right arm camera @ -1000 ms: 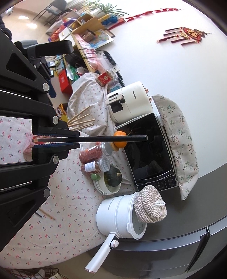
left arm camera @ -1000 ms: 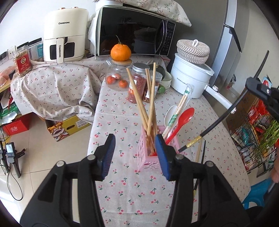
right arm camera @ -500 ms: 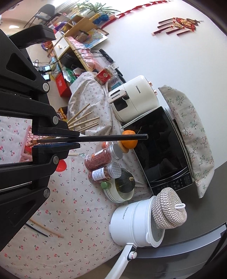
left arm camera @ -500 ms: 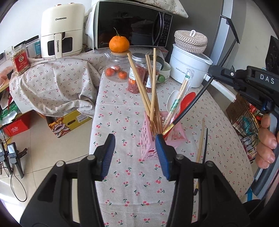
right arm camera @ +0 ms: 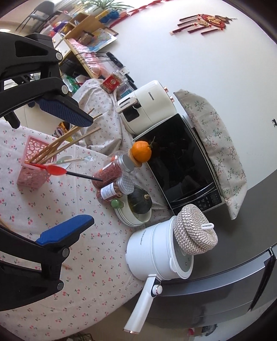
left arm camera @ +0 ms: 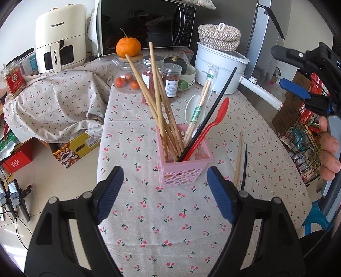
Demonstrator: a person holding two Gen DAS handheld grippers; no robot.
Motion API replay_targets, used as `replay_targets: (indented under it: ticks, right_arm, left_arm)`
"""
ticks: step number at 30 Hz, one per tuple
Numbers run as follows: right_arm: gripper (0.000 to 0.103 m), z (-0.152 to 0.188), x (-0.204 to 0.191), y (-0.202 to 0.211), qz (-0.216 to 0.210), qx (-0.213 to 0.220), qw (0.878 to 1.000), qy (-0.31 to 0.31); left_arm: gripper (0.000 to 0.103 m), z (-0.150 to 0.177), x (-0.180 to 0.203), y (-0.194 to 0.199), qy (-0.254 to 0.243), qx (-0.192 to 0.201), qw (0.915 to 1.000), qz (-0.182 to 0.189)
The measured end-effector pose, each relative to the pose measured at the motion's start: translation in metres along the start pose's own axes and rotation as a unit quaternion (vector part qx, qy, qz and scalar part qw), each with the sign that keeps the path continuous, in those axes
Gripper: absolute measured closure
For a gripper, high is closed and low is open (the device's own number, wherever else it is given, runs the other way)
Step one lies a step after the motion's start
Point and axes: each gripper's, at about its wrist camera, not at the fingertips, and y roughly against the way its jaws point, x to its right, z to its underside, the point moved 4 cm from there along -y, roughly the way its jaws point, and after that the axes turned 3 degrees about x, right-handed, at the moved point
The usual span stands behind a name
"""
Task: Organize utensils
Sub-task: 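Withdraw both grippers and move them to the last wooden and black chopsticks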
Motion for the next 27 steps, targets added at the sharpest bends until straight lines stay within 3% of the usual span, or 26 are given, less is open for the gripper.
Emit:
replay_targets:
  ticks: [7, 9, 13, 15, 21, 24, 27]
  right_arm:
    - [0.004, 0.010, 0.035, 0.012, 0.056, -0.027, 0.998, 0.024]
    - [0.003, 0.017, 0.044, 0.010, 0.076, -0.044, 0.995, 0.039]
    - [0.000, 0.035, 0.061, 0.004, 0.114, -0.078, 0.988, 0.074]
    - [0.000, 0.044, 0.070, 0.000, 0.140, -0.097, 0.982, 0.086]
    - [0.000, 0.085, 0.108, -0.021, 0.203, -0.208, 0.954, 0.069]
    - [0.000, 0.105, 0.124, -0.030, 0.221, -0.258, 0.939, 0.048]
    - [0.000, 0.118, 0.131, -0.038, 0.224, -0.283, 0.932, 0.034]
  left_arm:
    - [0.012, 0.008, 0.021, -0.015, -0.022, -0.032, 0.9992, 0.006]
    - [0.004, 0.009, 0.027, -0.016, -0.033, -0.032, 0.9989, 0.003]
    - [0.001, 0.010, 0.035, -0.017, -0.047, -0.028, 0.9985, 0.002]
    - [0.001, 0.011, 0.036, -0.019, -0.046, -0.030, 0.9985, 0.003]
    - [0.001, 0.015, 0.032, -0.027, -0.029, -0.050, 0.9984, 0.001]
    - [0.001, 0.016, 0.030, -0.029, -0.024, -0.057, 0.9981, -0.005]
    - [0.001, 0.017, 0.029, -0.029, -0.018, -0.060, 0.9981, 0.003]
